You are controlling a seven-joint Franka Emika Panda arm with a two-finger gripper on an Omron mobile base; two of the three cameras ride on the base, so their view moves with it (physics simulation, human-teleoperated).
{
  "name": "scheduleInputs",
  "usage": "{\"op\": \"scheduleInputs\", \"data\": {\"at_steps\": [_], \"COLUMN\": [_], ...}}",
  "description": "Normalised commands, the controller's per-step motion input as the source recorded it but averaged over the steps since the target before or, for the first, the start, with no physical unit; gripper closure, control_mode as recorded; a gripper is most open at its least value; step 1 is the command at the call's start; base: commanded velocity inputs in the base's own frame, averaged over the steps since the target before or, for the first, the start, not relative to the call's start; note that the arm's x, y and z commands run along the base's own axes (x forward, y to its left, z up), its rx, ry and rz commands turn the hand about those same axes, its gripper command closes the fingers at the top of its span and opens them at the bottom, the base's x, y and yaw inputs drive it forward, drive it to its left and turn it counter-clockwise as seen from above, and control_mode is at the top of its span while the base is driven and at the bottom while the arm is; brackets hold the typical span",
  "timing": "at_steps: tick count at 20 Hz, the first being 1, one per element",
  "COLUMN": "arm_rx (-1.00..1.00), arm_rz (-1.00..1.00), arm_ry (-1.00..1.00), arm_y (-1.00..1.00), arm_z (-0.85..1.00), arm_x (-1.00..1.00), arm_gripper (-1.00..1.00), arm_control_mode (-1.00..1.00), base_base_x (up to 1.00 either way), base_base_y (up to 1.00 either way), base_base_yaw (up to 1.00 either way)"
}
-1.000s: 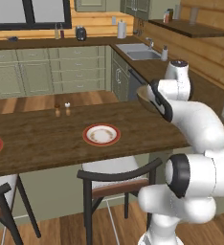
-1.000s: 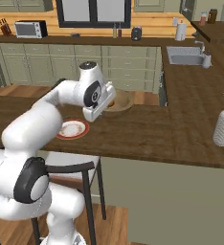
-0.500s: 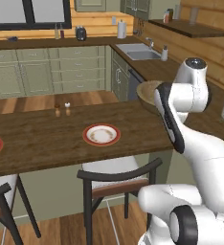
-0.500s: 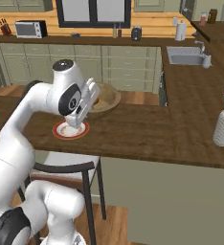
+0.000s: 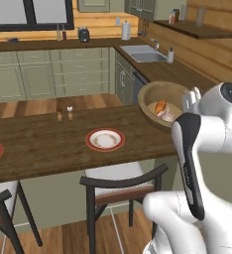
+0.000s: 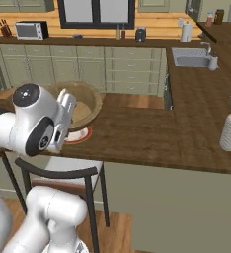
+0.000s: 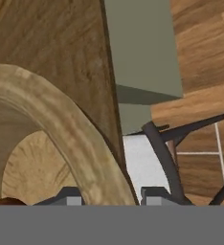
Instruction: Pick the chicken drumstick and garlic from their plates and place them in the bowl. Then put the bowl in the fridge.
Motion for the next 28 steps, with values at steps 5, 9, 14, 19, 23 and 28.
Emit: {"op": "scheduleInputs", "data": {"at_steps": [5,9,14,19,23,28], "arm_rx": [-0.01,0.00,0.00,0.00,0.00,0.00], "arm_rz": [0.02,0.00,0.00,0.00,0.00,0.00], "arm_ry": [-0.03,0.00,0.00,0.00,0.00,0.00], "arm_y": [0.05,0.00,0.00,0.00,0.00,0.00], "arm_z": [0.02,0.00,0.00,0.00,0.00,0.00], "arm_x": [-0.18,0.00,0.00,0.00,0.00,0.00], "arm_gripper": [1.00,1.00,1.00,1.00,1.00,1.00], "arm_control_mode": [1.00,1.00,1.00,1.00,1.00,1.00], "base_base_x": [-0.80,-1.00,-0.82,-0.29,0.09,0.23], "base_base_y": [0.14,0.60,1.00,1.00,1.00,1.00], "base_base_yaw": [0.03,0.14,0.39,0.56,0.29,0.23]}}
